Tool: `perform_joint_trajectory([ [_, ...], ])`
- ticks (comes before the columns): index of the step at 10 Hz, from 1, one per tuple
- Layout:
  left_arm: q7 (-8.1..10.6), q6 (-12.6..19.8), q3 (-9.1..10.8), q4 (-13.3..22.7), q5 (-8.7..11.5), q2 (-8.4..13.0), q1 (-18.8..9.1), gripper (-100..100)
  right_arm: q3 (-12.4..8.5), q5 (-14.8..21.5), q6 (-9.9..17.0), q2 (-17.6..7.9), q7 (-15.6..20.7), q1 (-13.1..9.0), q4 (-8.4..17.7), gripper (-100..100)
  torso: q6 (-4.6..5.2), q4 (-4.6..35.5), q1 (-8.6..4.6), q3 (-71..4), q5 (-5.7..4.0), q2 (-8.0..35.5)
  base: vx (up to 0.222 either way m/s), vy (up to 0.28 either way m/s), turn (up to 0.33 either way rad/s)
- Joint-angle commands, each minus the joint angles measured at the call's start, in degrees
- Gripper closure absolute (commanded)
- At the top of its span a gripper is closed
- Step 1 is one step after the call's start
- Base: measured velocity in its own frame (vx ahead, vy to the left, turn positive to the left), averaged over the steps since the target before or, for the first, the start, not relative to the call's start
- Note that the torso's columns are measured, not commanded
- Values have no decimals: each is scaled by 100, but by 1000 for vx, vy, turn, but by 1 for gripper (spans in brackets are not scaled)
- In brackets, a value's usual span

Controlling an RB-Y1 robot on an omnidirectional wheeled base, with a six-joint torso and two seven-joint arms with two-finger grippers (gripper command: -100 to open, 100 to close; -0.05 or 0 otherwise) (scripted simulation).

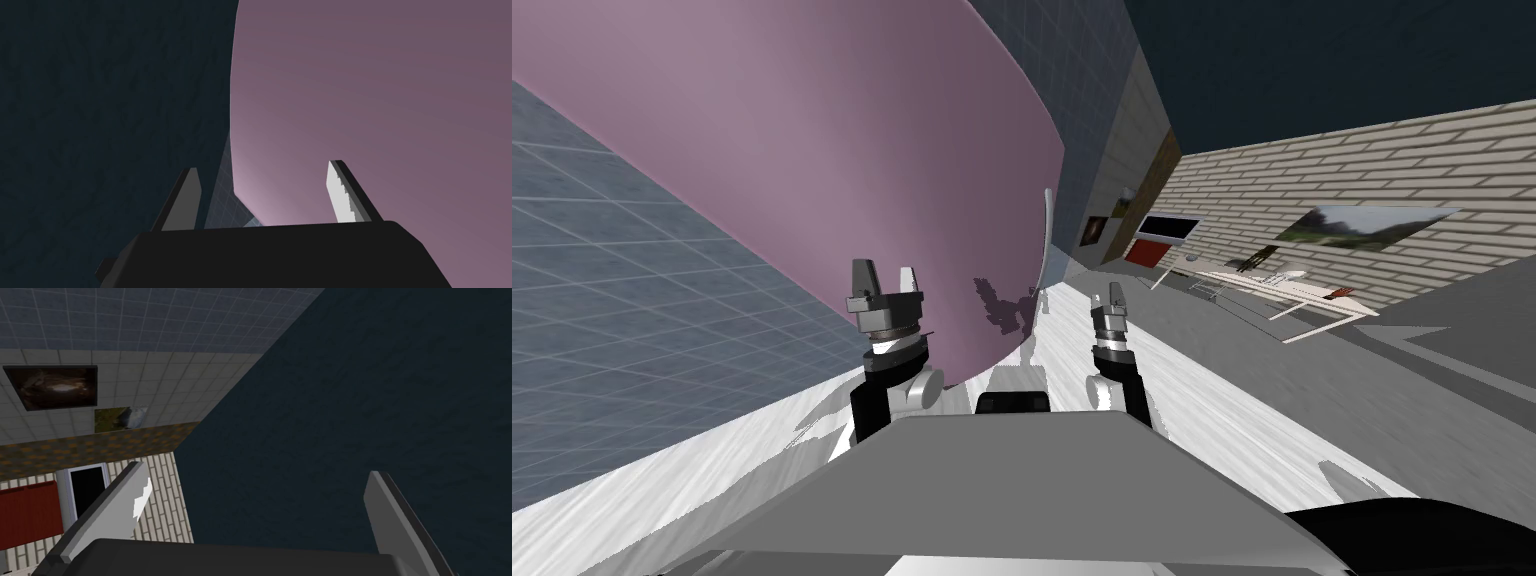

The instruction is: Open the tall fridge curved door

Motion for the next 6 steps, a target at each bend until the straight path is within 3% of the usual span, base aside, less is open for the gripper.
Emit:
perform_joint_trajectory([
  [1,0,0,0,0,0,0,0,0,0,0,0,0,0,0,0,0,0,235,0,-467,0,232,0,0,0],
  [6,0,0,0,-1,0,0,0,0,0,0,0,0,0,0,-1,0,0,2268,0,-4536,0,2269,0,0,0],
])
